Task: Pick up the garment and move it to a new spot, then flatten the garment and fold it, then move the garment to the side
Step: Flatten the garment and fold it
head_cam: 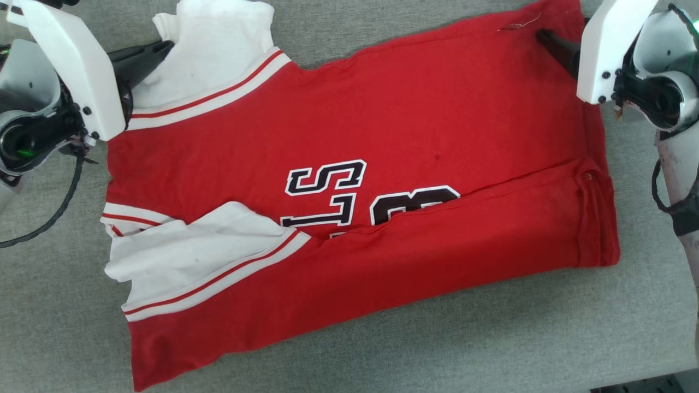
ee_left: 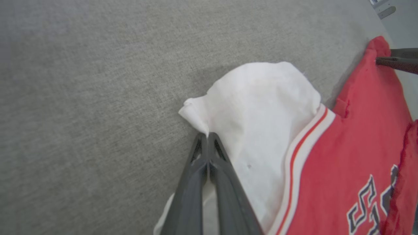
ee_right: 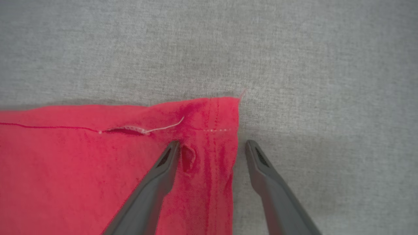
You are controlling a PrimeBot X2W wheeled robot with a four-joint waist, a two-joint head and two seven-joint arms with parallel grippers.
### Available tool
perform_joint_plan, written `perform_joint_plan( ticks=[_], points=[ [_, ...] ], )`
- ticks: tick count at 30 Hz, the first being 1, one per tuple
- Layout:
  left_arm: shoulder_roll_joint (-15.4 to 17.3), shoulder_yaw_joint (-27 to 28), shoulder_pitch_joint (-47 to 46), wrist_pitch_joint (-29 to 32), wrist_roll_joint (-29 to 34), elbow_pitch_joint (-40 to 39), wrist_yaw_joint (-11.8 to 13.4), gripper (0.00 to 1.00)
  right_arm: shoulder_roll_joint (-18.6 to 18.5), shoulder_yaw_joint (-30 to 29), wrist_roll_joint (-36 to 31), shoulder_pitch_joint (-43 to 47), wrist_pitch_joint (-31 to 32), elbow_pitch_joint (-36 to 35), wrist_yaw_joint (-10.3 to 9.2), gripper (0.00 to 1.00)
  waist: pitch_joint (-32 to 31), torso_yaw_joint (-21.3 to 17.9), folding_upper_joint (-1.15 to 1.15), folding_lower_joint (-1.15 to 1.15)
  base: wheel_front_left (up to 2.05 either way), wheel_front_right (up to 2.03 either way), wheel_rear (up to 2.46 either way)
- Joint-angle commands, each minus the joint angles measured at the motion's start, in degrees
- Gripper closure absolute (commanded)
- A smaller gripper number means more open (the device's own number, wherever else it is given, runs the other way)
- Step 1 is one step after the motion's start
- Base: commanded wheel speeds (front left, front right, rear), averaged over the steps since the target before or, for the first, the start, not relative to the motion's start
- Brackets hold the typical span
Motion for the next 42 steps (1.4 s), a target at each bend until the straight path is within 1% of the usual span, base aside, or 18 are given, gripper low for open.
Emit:
perform_joint_plan(
  ticks=[1,2,4,10,14,19,20,21,22,25,29,32,36,40,42],
  points=[
    [-0.33,-0.39,-0.74,-0.34,-0.41,-0.09,0.05,1.0,0.59,0.04,-0.46,-0.46,0.11,0.44,0.0,0.3,0.12,0.22,0.0,0.0,0.0,0.0,0.0],
    [-0.46,-0.49,-0.91,-0.63,-0.57,-0.14,0.05,1.0,0.77,-0.03,-0.45,-0.56,-0.43,0.51,0.0,0.56,0.16,0.36,0.0,0.0,0.0,0.0,0.0],
    [-0.8,-0.76,-0.96,-1.21,-0.87,-0.21,0.05,1.0,0.86,-0.36,-0.12,-0.64,-1.66,0.64,0.0,1.0,0.02,0.62,0.0,0.0,0.0,0.0,0.0],
    [-0.67,0.13,0.64,-4.85,-3.71,-2.33,0.05,1.0,-0.26,0.36,0.88,0.93,-6.44,-0.56,-0.01,1.0,-2.95,1.41,0.0,0.0,0.0,0.0,0.0],
    [0.03,0.88,3.07,-8.62,-4.86,-6.65,0.05,1.0,-2.97,1.84,2.5,4.7,-8.89,-3.69,-0.01,1.0,-6.62,2.88,0.0,0.0,0.0,0.0,0.0],
    [3.12,0.94,8.04,-13.61,-5.55,-14.5,0.05,1.0,-7.59,3.02,5.08,13.1,-10.92,-10.92,-0.01,1.0,-10.95,4.96,0.0,0.0,0.0,0.0,0.0],
    [3.12,0.94,8.04,-13.61,-5.55,-14.5,0.05,1.0,-7.59,3.02,5.08,13.1,-10.92,-10.92,-0.01,1.0,-10.95,4.96,0.0,0.0,0.0,0.0,0.0],
    [4.6,0.85,10.56,-16.04,-5.7,-17.81,0.05,1.0,-9.39,2.61,6.01,17.29,-11.17,-13.87,-0.01,1.0,-12.48,5.74,0.0,0.0,0.0,0.0,0.0],
    [4.6,0.85,10.56,-16.04,-5.7,-17.81,0.05,1.0,-9.39,2.61,6.01,17.29,-11.17,-13.87,-0.01,1.0,-12.48,5.74,0.0,0.0,0.0,0.0,0.0],
    [7.23,0.39,15.47,-20.26,-6.05,-22.56,0.05,1.0,-11.57,1.4,7.17,24.29,-11.15,-18.57,-0.01,1.0,-14.5,6.75,0.0,0.0,0.0,0.0,0.0],
    [10.5,-0.86,22.69,-26.19,-6.2,-28.47,0.05,1.0,-13.24,-1.14,8.02,33.69,-10.35,-24.18,-0.01,1.0,-16.39,7.63,0.0,0.0,0.0,0.0,0.0],
    [12.73,-1.78,27.81,-29.79,-5.98,-31.42,0.05,1.0,-13.68,-3.97,8.04,40.21,-9.8,-28.01,-0.01,1.0,-17.17,8.27,0.0,0.0,0.0,0.0,0.0],
    [14.1,-2.19,33.66,-32.37,-6.33,-33.91,0.05,1.0,-12.68,-8.09,7.79,47.72,-9.16,-32.04,-0.01,1.0,-17.3,8.86,0.0,0.0,0.0,0.0,0.0],
    [12.91,-1.87,38.26,-33.26,-5.41,-32.51,0.05,1.0,-10.78,-11.27,7.68,51.75,-9.22,-33.3,-0.01,1.0,-16.9,9.09,0.0,0.0,0.0,0.0,0.0],
    [11.29,-1.53,39.88,-33.48,-4.66,-30.12,0.05,1.0,-9.58,-12.08,7.52,52.32,-9.69,-32.46,-0.01,1.0,-16.63,9.14,0.0,0.0,0.0,0.0,0.0]
  ],
)
